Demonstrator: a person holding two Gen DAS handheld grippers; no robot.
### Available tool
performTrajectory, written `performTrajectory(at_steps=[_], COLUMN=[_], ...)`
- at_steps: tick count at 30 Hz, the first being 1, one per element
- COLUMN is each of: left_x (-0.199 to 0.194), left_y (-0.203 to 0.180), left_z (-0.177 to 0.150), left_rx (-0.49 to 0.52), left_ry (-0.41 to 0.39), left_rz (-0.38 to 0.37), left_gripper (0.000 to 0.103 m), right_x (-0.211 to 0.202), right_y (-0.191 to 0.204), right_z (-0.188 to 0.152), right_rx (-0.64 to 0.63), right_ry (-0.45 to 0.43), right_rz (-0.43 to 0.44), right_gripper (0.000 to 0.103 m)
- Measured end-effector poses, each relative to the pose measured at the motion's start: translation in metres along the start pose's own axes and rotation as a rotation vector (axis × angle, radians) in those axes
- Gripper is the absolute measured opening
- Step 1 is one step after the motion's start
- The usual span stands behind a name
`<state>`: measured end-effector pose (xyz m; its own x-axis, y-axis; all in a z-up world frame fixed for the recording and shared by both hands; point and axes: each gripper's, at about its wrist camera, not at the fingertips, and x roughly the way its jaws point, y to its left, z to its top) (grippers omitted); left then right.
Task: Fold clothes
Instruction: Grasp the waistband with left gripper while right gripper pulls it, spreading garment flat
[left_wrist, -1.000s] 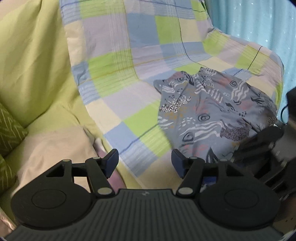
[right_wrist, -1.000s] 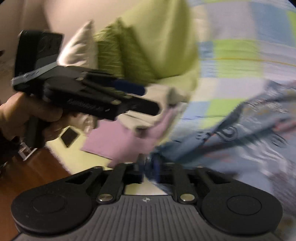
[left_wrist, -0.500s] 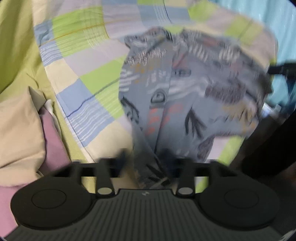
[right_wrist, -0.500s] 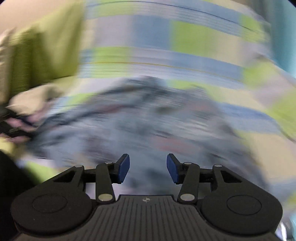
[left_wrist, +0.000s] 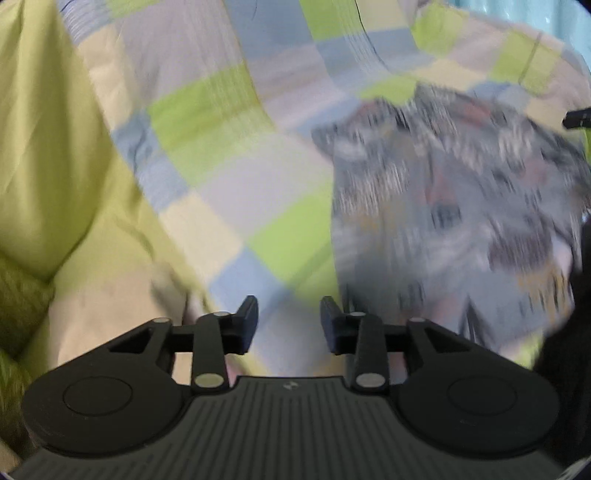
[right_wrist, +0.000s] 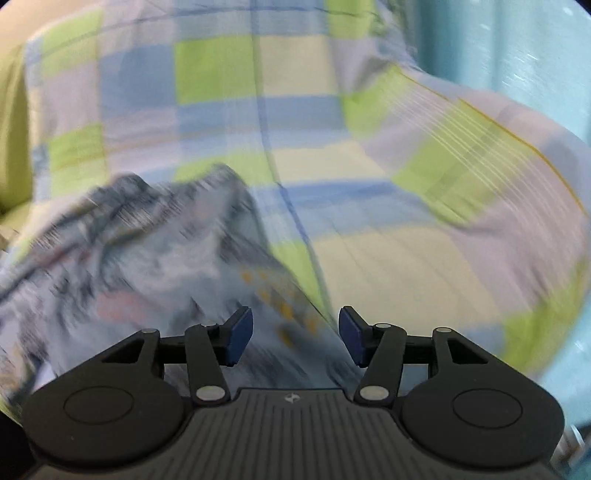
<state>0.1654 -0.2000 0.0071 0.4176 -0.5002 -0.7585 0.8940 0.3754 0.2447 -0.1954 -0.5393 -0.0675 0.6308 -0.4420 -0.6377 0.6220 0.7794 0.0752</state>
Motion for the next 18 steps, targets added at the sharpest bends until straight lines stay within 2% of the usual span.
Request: performTrajectory(at_steps=[5,10,14,16,17,18], left_x=[0.064,0.141,0.188,0.206,0.208,0.206], left_y=[0.006,0.009,0.010,0.007,0.005,0.004], left_z=[0.068,0.122,0.145,0.150,0.150,0.151], left_rx=[0.007,-0.036,-0.073,-0.084,-0.069,-0.051], left_ry=[-0.033,-0.057,-0.061,-0.040,-0.058,-0.071], left_rz=[-0.075,-0.180,-0.242,-0.272,-0.277,-0.282], left_gripper=[0.034,0.035,0.046,0.044,0.038,0.021], right_x=[0.033,0.096,0.152,0.178,0.190,0.202], right_y=[0.040,0.064,0.062,0.058,0.056,0.054], right_z=[0.052,0.102,0.131,0.138,0.141,0.144], right_rx=[-0.101,-0.199,-0.190,-0.183,-0.180,-0.178], right_ry=[-0.048,-0.038,-0.007,0.023,0.039,0.056], right_rz=[0.115,0.142,0.147,0.141,0.139,0.138], right_gripper=[0.055,0.055,0.055,0.055,0.057,0.059])
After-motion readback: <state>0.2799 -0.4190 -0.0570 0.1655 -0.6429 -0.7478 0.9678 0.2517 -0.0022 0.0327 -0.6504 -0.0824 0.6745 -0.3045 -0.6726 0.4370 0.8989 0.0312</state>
